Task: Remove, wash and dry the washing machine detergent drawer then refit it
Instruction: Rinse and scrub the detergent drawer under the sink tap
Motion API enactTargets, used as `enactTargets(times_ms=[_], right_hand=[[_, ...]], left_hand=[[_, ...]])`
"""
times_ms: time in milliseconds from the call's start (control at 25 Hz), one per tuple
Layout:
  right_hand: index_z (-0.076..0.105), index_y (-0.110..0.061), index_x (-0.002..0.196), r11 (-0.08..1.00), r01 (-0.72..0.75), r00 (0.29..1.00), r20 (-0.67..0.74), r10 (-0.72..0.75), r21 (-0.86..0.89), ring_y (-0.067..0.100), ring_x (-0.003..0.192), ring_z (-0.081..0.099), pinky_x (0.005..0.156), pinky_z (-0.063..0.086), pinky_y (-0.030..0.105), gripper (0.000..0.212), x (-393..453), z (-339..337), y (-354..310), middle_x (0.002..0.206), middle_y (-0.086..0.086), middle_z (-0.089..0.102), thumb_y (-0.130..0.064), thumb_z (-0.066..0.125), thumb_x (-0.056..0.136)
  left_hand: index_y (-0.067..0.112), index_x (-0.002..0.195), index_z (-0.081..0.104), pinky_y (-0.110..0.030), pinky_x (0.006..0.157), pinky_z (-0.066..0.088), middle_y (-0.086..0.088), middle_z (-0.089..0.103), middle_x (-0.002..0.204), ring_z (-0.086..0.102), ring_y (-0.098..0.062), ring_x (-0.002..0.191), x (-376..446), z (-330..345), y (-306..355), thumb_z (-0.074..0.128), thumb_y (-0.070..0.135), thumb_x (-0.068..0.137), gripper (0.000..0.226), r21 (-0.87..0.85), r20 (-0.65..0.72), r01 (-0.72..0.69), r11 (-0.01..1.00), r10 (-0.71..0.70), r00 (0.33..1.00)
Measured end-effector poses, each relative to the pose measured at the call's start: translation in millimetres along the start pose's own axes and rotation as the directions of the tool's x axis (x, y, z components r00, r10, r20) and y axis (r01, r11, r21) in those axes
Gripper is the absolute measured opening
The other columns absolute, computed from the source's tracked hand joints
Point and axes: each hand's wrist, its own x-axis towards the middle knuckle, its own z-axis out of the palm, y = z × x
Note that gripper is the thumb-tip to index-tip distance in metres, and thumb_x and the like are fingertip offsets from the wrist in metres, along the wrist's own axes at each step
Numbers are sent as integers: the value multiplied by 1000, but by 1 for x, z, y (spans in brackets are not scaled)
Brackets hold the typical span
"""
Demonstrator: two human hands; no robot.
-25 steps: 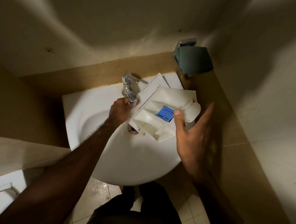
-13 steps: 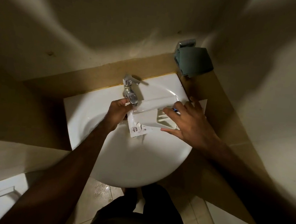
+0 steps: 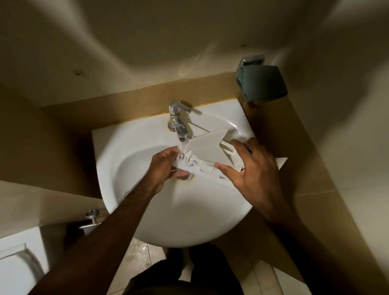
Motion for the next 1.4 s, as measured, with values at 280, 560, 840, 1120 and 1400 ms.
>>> enactTargets(times_ms=[280, 560, 840, 1120, 1400], right_hand=[[58, -22, 137, 952, -289, 956, 80, 282, 104, 33, 114, 64, 89, 56, 44, 69, 0, -9, -20, 127, 7, 60, -65, 73, 85], [66, -19, 130, 863, -467, 882, 179, 437, 194, 27, 112, 64, 91, 54, 38, 68, 12, -10, -33, 118, 4, 68, -67, 74, 82], [45, -10, 69, 576, -658, 753, 419, 507, 485, 13, 59, 40, 61, 36, 33, 65, 8, -3, -2, 61, -7, 40, -64, 81, 76], [80, -17, 100, 231, -719, 694, 653, 303, 655, 18, 98, 76, 92, 59, 41, 30, 8, 23, -8, 100, 2, 81, -44, 83, 87], [74, -25, 101, 261, -758, 648, 735, 200, 598, -9, 92, 67, 88, 47, 18, 26, 21, 61, -15, 91, -24, 73, -49, 73, 94]], left_hand=[[8, 139, 63, -44, 88, 64, -7, 68, 124, 68, -27, 117, -2, -10, -7, 55, 31, 108, 39, -240, 69, 52, 969, -36, 997], [23, 127, 69, -40, 83, 62, -7, 78, 118, 76, -24, 101, -27, -3, -11, 49, 27, 110, 26, -47, 81, -58, 997, 62, 995], [25, 122, 75, -39, 90, 58, -4, 79, 115, 74, -23, 105, -58, -21, -17, 53, 44, 106, 33, 34, -10, -180, 983, 181, 983], [29, 135, 64, -46, 108, 48, -3, 71, 135, 67, -22, 125, -71, -43, 0, 36, 51, 106, 46, -57, 208, -39, 998, 50, 977], [26, 151, 47, -63, 115, 39, -4, 65, 144, 59, -27, 135, -69, -69, 1, 74, 57, 85, 78, 29, 198, -164, 986, 155, 968]])
